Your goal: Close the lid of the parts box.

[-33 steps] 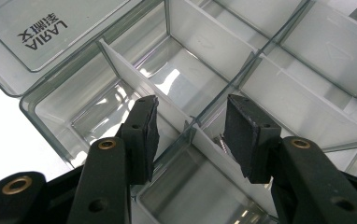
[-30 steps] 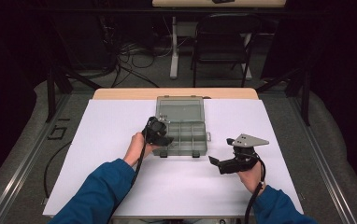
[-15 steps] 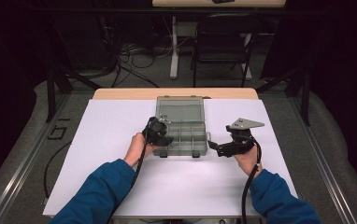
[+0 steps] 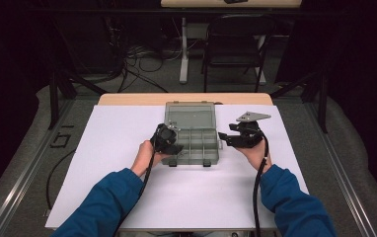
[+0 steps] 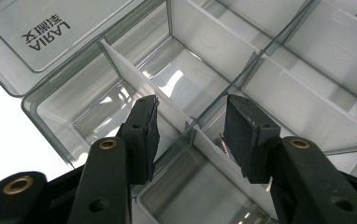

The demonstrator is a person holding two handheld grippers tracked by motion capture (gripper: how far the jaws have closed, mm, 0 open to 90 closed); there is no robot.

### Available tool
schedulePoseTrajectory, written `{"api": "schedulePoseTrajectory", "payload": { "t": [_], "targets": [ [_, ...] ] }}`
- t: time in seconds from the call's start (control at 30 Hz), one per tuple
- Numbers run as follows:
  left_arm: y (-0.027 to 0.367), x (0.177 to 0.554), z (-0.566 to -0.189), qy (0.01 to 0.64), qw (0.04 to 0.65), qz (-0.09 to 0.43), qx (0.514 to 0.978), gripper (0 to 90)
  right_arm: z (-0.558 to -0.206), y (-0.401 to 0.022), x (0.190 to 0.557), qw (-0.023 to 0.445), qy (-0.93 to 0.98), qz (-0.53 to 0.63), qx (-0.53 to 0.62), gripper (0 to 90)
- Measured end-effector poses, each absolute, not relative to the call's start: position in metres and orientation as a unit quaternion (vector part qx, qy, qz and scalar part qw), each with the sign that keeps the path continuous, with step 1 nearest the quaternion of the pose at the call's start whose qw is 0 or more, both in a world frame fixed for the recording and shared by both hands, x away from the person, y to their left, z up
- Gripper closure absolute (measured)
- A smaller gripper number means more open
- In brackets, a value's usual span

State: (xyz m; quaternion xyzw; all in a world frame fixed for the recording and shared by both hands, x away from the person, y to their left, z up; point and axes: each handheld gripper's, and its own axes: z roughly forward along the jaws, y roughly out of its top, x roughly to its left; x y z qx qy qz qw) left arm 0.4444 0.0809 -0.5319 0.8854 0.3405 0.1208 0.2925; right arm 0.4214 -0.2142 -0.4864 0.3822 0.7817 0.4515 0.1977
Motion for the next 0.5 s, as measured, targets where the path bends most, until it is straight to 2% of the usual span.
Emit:
{"api": "schedulePoseTrajectory", "payload": {
  "t": [0.17,0.3,0.37,0.5],
  "targets": [
    [0.081,0.445,-0.532,0.340,0.293,0.119,0.885,54.6,-0.484,-0.213,0.435,0.200,0.788,0.443,0.378,72.4],
    [0.081,0.445,-0.532,0.340,0.292,0.120,0.886,54.6,-0.484,-0.213,0.447,0.201,0.792,0.437,0.377,86.5],
    [0.081,0.445,-0.532,0.340,0.292,0.120,0.886,54.6,-0.485,-0.213,0.452,0.203,0.793,0.432,0.378,90.0],
    [0.081,0.445,-0.532,0.341,0.292,0.120,0.886,54.6,-0.492,-0.208,0.463,0.202,0.806,0.412,0.373,90.0]
  ]
}}
